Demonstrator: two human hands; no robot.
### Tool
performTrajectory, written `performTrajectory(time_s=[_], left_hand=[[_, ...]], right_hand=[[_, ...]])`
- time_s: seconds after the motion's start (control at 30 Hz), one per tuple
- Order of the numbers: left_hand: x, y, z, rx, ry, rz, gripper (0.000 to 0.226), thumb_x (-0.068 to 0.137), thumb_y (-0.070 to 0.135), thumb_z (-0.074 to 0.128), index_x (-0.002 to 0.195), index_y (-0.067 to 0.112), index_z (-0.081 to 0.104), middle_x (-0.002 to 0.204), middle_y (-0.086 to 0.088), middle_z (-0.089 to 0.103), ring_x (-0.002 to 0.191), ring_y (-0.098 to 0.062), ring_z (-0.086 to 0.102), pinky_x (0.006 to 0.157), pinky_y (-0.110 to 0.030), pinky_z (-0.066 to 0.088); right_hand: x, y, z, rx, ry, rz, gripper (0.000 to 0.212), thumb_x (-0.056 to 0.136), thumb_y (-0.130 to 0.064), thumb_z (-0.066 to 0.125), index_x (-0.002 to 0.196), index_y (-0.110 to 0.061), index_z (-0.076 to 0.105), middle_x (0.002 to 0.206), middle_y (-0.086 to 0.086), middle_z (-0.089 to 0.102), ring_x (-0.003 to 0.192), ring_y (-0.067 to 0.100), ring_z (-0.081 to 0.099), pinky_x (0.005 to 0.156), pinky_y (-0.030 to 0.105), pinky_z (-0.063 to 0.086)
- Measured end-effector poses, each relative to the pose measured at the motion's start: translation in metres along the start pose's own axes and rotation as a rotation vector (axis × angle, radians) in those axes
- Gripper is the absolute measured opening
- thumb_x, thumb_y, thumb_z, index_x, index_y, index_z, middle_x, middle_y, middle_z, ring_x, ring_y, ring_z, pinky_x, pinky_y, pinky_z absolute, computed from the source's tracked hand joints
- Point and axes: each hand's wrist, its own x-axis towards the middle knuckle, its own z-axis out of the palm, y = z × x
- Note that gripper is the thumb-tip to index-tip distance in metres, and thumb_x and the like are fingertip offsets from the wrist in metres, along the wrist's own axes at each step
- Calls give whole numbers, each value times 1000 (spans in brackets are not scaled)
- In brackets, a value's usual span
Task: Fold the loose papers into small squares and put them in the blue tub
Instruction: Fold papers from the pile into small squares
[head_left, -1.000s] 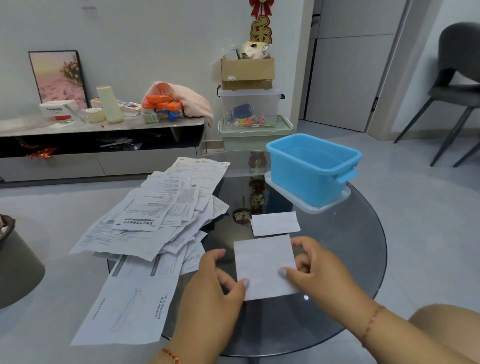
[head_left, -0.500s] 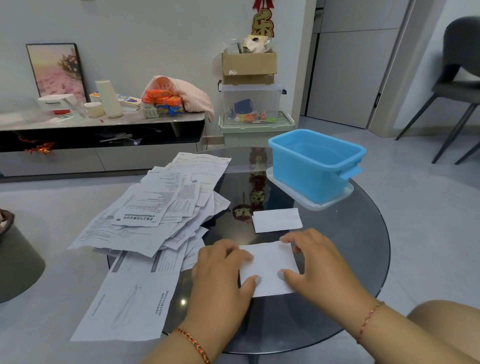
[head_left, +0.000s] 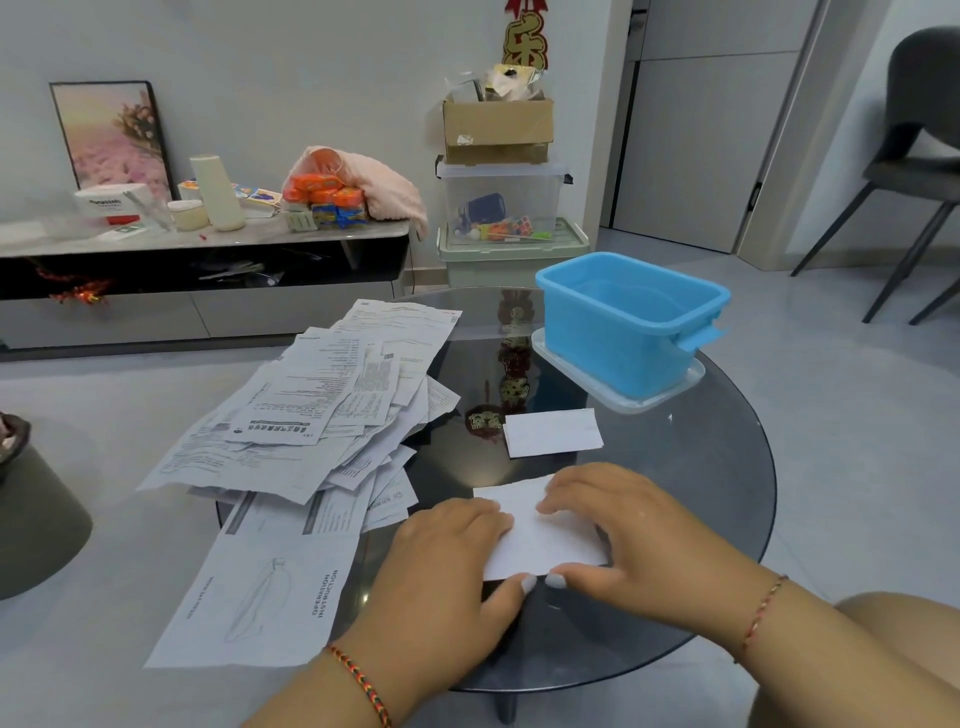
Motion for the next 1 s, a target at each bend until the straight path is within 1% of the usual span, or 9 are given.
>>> performTrajectory(time_s=[0.1,0.23,0.37,0.43,0.5,0.63,0.73,0.87,1.0], left_hand=[[4,0,-5,49,0,28,64,83,68,20,135,36,39,142,21,37,130,-2,29,105,-22,17],[8,0,-5,54,-21,56,73,79,63,2,123,33,53,125,16,55,117,-8,45,98,-25,28],[9,-5,-2,-32,80,73,33,83,49,38,96,31,63,90,13,64,85,-12,59,72,-29,49],[9,-5,-1,-51,111,92,21,81,43,45,85,32,62,80,16,61,76,-9,56,65,-25,47],[8,1,-5,-113,86,59,16,85,40,48,81,31,61,76,14,59,75,-9,51,68,-24,39],[7,6,-3,-253,147,-95,7,92,33,52,86,34,56,82,12,59,83,-8,49,70,-24,33],[8,8,0,-263,190,-184,8,92,35,52,98,37,57,79,13,55,87,-8,47,75,-24,36],[11,9,1,-273,203,-249,17,89,35,57,106,33,57,74,12,55,84,-8,49,77,-28,43],[13,9,2,-246,176,-285,27,87,35,59,113,33,53,82,13,57,89,-9,49,81,-30,45]], right_hand=[[1,0,1,15,-3,0,48,79,-57,61,123,-40,53,127,-25,49,120,-5,39,107,17,27],[5,3,4,24,-3,11,34,84,-47,61,116,-35,62,115,-19,62,107,2,52,98,20,38],[8,4,7,61,34,64,18,87,-31,62,103,-32,70,100,-10,69,94,10,59,86,25,47],[8,4,7,76,31,94,15,88,-30,61,98,-31,71,94,-8,69,90,10,59,81,29,49],[7,4,7,104,23,129,10,89,-30,60,93,-33,69,88,-11,67,85,7,58,77,24,48],[9,5,9,236,84,265,14,86,-29,63,75,-37,60,78,-13,65,76,5,58,65,15,44],[15,5,11,263,111,350,8,84,-34,65,78,-31,61,79,-9,64,75,8,57,65,20,46],[21,4,13,244,133,421,15,81,-38,68,76,-31,55,74,-9,58,68,6,51,56,14,36],[27,3,14,209,104,463,21,78,-38,71,78,-24,56,69,-8,53,62,8,46,54,16,36]])
